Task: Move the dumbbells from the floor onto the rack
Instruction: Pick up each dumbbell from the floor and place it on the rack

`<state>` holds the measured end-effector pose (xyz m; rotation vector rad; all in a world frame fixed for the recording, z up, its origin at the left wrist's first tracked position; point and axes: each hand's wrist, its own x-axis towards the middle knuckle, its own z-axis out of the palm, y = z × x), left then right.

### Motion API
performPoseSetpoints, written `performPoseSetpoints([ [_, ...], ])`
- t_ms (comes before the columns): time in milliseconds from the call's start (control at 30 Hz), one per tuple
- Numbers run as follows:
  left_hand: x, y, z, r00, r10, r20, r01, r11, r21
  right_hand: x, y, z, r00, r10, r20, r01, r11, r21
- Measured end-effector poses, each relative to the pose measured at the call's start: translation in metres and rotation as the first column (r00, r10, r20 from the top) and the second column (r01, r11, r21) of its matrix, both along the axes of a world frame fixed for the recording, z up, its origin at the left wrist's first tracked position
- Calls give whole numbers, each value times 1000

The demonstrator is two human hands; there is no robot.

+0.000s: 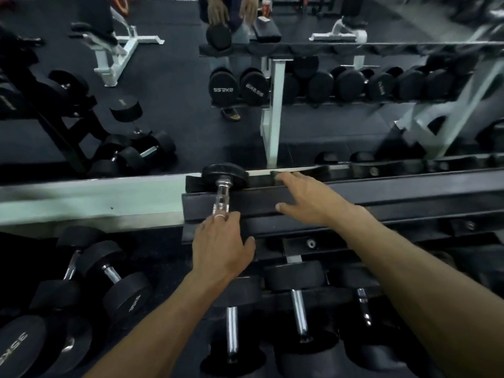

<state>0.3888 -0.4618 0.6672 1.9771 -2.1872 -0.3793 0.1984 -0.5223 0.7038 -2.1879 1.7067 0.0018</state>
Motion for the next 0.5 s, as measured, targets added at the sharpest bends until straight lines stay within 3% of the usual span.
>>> performPoseSetpoints([
  [233,-80,90,2,947,-320,-41,318,947,-39,-88,131,3,983,-172,-57,172,985,-18],
  [500,-181,257,-44,822,-557,-119,569,809,147,-199,358,-53,891,-454,-20,454,888,65],
])
